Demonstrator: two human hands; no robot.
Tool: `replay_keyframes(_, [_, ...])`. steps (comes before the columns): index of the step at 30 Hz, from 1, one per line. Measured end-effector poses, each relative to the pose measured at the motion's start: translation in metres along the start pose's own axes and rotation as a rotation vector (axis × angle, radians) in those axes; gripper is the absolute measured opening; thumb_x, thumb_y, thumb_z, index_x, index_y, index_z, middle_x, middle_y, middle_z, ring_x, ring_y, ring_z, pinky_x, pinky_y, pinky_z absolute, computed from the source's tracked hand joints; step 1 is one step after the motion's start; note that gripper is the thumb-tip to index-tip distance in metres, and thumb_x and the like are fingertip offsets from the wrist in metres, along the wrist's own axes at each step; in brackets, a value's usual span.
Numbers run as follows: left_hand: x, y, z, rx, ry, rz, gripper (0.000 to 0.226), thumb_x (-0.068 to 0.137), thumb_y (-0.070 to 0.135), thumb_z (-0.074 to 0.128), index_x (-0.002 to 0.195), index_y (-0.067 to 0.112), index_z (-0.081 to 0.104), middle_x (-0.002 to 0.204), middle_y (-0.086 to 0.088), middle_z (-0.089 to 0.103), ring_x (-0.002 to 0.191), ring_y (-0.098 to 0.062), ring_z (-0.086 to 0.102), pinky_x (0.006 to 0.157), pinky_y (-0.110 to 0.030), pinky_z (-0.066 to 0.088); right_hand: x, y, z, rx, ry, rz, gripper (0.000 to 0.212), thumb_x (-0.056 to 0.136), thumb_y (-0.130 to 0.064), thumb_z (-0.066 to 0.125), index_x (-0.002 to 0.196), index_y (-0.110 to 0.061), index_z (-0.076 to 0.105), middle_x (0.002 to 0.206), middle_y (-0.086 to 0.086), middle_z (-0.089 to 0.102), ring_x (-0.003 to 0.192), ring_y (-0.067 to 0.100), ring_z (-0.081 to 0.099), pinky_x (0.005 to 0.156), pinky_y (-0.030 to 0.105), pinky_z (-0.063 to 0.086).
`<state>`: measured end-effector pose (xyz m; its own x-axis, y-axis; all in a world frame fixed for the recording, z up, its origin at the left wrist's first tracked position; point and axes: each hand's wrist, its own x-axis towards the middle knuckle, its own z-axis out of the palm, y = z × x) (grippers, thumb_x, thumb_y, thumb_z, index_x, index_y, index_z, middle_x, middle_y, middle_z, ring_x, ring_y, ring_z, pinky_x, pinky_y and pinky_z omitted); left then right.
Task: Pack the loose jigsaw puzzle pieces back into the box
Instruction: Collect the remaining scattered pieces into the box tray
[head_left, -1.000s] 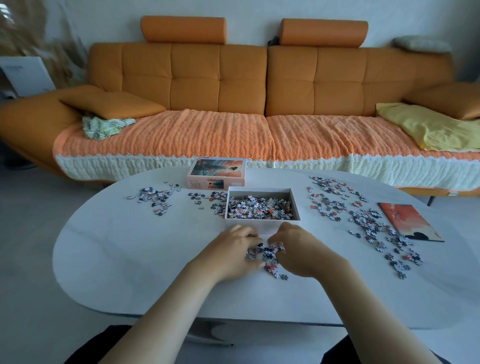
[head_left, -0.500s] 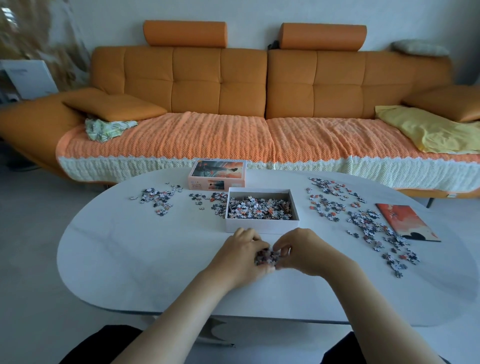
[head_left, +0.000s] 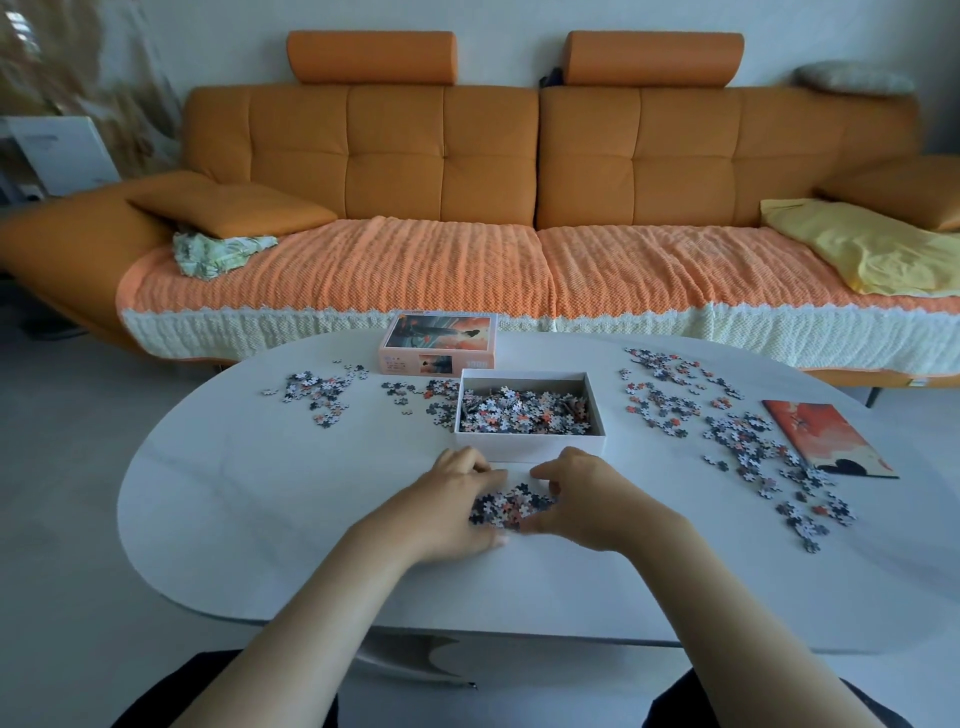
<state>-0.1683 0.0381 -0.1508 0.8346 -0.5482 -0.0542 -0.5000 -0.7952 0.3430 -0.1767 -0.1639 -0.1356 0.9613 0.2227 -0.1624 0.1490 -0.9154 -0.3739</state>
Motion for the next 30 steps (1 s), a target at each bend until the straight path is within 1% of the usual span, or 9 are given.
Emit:
replay_keyframes(4, [0.004,0.006,0.002,-0.098,0.065,0.039,0.038,0.089,0.037,0.065,0.126,0.029,0.06,0.108,0.008,0.041,0.112,-0.007,0.036,0.096,-0.028,0.037,0.004,-0.011,0.006,0.041,0.057,-0.067,0.03,0.081,-0.043,0.072,0.104,-0.024,0.07,0.095,0.0,0.046,0.082,0.016,0.051,0.067,0.025,0.038])
replay_keyframes(8, [0.007,0.007,0.0,-0.141,0.125,0.022,0.027,0.09,0.029,0.066,0.117,0.029,0.068,0.099,0.008,0.047,0.096,-0.005,0.045,0.08,-0.021,0.037,0.009,-0.013,0.007,0.052,0.09,-0.054,0.036,0.078,-0.039,0.077,0.11,-0.026,0.071,0.096,-0.002,0.049,0.085,0.014,0.049,0.072,0.023,0.038])
replay_keyframes(11, [0.009,0.008,-0.001,-0.179,0.171,-0.012,0.021,0.087,0.02,0.067,0.107,0.025,0.072,0.098,0.006,0.055,0.093,-0.01,0.056,0.081,-0.024,0.044,0.011,-0.013,0.007,0.058,0.114,-0.054,0.036,0.075,-0.038,0.08,0.107,-0.025,0.071,0.097,-0.003,0.05,0.086,0.013,0.049,0.073,0.022,0.038])
replay_keyframes(14, [0.01,0.009,-0.003,-0.202,0.206,-0.031,0.018,0.084,0.018,0.07,0.102,0.021,0.072,0.096,0.005,0.057,0.085,-0.01,0.056,0.076,-0.021,0.044,0.013,-0.013,0.007,0.072,0.123,-0.062,0.034,0.073,-0.035,0.081,0.102,-0.021,0.07,0.096,-0.002,0.055,0.085,0.012,0.05,0.07,0.021,0.037])
replay_keyframes(18, [0.013,0.008,-0.004,-0.243,0.214,-0.057,0.016,0.081,0.017,0.072,0.097,0.021,0.073,0.092,0.006,0.059,0.081,-0.009,0.056,0.069,-0.016,0.043,0.014,-0.013,0.003,0.115,0.102,-0.054,0.026,0.072,-0.03,0.082,0.093,-0.02,0.071,0.086,-0.007,0.058,0.076,0.012,0.054,0.054,0.018,0.041])
replay_keyframes(21, [0.016,0.008,-0.006,-0.291,0.217,-0.08,0.014,0.081,0.016,0.073,0.094,0.022,0.073,0.086,0.009,0.06,0.077,-0.008,0.058,0.065,-0.016,0.044,0.015,-0.014,-0.004,0.139,0.104,-0.052,0.01,0.074,-0.023,0.078,0.082,-0.021,0.071,0.073,-0.011,0.06,0.067,0.013,0.059,0.055,0.024,0.052])
replay_keyframes(24, [0.021,0.009,-0.011,-0.335,0.239,-0.068,0.012,0.081,0.016,0.075,0.09,0.024,0.072,0.085,0.011,0.062,0.075,-0.004,0.06,0.067,-0.021,0.048,0.016,-0.011,-0.014,0.175,0.121,-0.054,0.01,0.075,-0.019,0.078,0.078,-0.024,0.071,0.073,-0.008,0.066,0.053,0.001,0.055,0.049,0.016,0.047])
replay_keyframes(26, [0.025,0.01,-0.017,-0.364,0.283,-0.068,0.011,0.082,0.019,0.075,0.09,0.025,0.071,0.084,0.012,0.063,0.075,-0.002,0.059,0.065,-0.018,0.045,0.017,-0.009,-0.023,0.213,0.171,-0.06,0.011,0.074,-0.019,0.08,0.076,-0.026,0.072,0.072,-0.008,0.068,0.05,-0.003,0.055,0.051,0.012,0.046])
replay_keyframes(30, [0.039,0.014,-0.034,-0.404,0.416,-0.066,0.012,0.084,0.022,0.075,0.093,0.028,0.07,0.089,0.012,0.063,0.079,-0.002,0.057,0.066,-0.014,0.041,0.024,-0.005,-0.039,0.344,0.339,-0.065,0.011,0.074,-0.018,0.08,0.076,-0.026,0.074,0.068,-0.007,0.068,0.058,0.007,0.059,0.061,0.024,0.051])
